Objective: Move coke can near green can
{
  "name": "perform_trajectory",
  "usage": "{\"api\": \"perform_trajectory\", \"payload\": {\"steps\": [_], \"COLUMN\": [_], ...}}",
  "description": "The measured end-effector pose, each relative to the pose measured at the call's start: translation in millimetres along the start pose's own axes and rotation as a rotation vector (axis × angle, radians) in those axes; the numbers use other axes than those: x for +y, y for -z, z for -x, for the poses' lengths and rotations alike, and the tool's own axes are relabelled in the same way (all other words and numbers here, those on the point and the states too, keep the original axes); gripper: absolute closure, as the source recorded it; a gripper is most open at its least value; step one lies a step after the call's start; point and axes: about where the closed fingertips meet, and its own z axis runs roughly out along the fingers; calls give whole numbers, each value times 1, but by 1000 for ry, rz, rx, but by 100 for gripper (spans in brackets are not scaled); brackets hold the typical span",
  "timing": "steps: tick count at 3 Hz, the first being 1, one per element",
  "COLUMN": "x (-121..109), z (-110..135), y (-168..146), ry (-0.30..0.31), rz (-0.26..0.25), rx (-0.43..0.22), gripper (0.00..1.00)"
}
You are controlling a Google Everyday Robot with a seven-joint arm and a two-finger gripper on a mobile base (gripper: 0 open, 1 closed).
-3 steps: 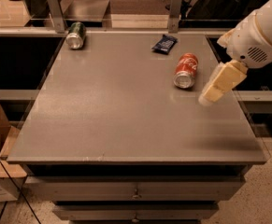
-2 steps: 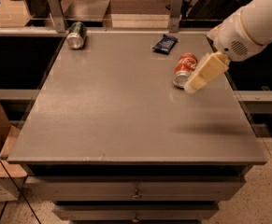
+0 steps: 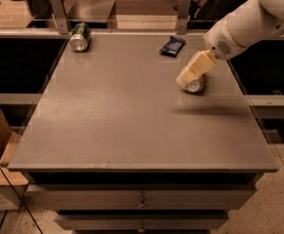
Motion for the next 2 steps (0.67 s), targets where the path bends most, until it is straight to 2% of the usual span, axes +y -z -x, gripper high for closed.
{"api": "perform_trajectory", "payload": {"steps": [1,2], "x": [-11,-22], "z": [-7,-20], "y": [-33,-56], "ry": [-39,-79], "rz": [43,60], "rx": [9,35], "gripper": [0,0]}}
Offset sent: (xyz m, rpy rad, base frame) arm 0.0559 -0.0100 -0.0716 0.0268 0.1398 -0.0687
